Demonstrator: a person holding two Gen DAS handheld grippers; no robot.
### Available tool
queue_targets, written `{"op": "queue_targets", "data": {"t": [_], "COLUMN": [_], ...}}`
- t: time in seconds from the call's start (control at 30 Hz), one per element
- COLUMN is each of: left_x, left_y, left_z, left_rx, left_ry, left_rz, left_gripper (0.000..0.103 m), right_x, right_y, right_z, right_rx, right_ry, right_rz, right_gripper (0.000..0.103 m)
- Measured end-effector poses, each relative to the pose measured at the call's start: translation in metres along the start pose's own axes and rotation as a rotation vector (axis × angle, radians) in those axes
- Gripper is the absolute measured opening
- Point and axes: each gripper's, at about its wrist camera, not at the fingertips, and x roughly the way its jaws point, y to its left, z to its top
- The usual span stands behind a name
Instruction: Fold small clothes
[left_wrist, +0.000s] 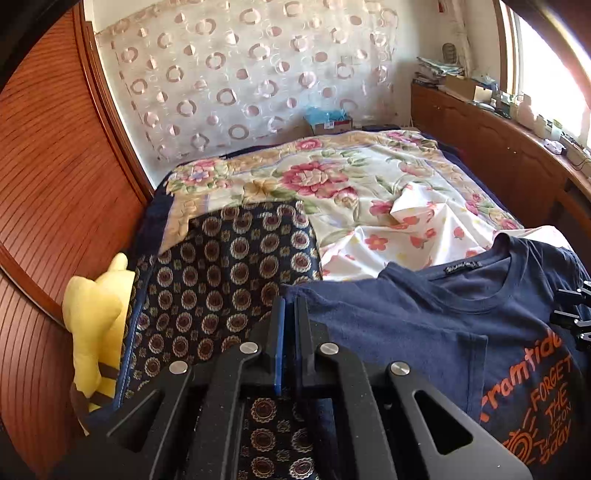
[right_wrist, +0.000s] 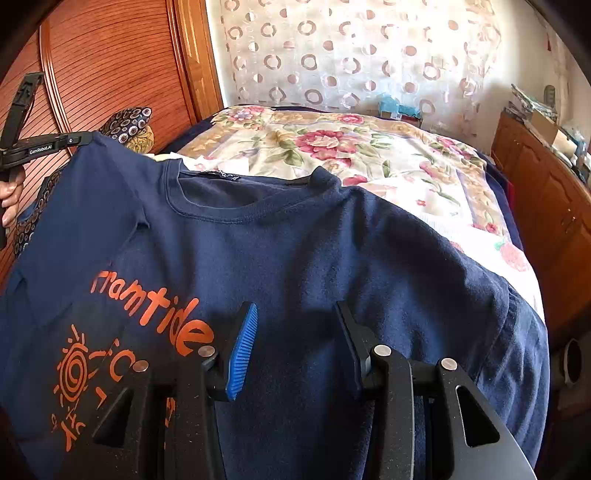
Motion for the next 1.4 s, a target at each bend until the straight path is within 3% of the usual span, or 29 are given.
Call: {"op": "queue_targets", "data": {"t": [0.13, 0.33, 0.37, 0.53, 0.6, 0.67, 0.87, 1.0, 1.1, 1.23, 1.4], "left_x": [0.002, -0.027, -0.029, -0.058, -0.063, -0.062, -0.044, -0.026, -0.015, -0.006, 0.002], "left_y": [0.001, -0.001, -0.004, -0.024, -0.036, -0.049, -0.086, -0.106, -0.116, -0.125, -0.133], "left_z": [-0.007, -0.017, -0.016, -0.035, -0.044, -0.051, -0.064, -0.072, -0.080, -0.088, -0.095], "left_rx": [-0.019, -0.056, -0.055, -0.038, -0.028, -0.015, 0.045, 0.086, 0.108, 0.142, 0.167], "left_ry": [0.005, -0.076, -0.094, -0.185, -0.205, -0.202, -0.135, -0.073, -0.029, 0.009, 0.042], "left_rz": [-0.011, -0.074, -0.093, -0.186, -0.224, -0.260, -0.322, -0.332, -0.349, -0.345, -0.340], "left_gripper": [0.006, 0.030, 0.038, 0.044, 0.072, 0.079, 0.079, 0.079, 0.079, 0.079, 0.079], "right_x": [0.000, -0.001, -0.001, -0.001, -0.003, -0.004, -0.053, -0.093, -0.110, -0.119, -0.120], "right_y": [0.003, 0.005, 0.006, 0.008, 0.007, 0.004, -0.013, -0.034, -0.054, -0.082, -0.108], "right_z": [0.000, 0.000, 0.000, -0.001, -0.001, -0.001, -0.009, -0.026, -0.048, -0.082, -0.110], "right_rx": [-0.011, -0.016, -0.017, -0.021, -0.016, 0.000, 0.066, 0.102, 0.131, 0.212, 0.305], "right_ry": [-0.001, -0.003, -0.003, -0.005, -0.008, -0.012, -0.096, -0.132, -0.117, -0.056, 0.014], "right_rz": [-0.009, -0.014, -0.015, -0.024, -0.025, -0.041, -0.079, -0.180, -0.275, -0.337, -0.359], "right_gripper": [0.045, 0.045, 0.045, 0.045, 0.045, 0.045, 0.045, 0.047, 0.050, 0.050, 0.050]}}
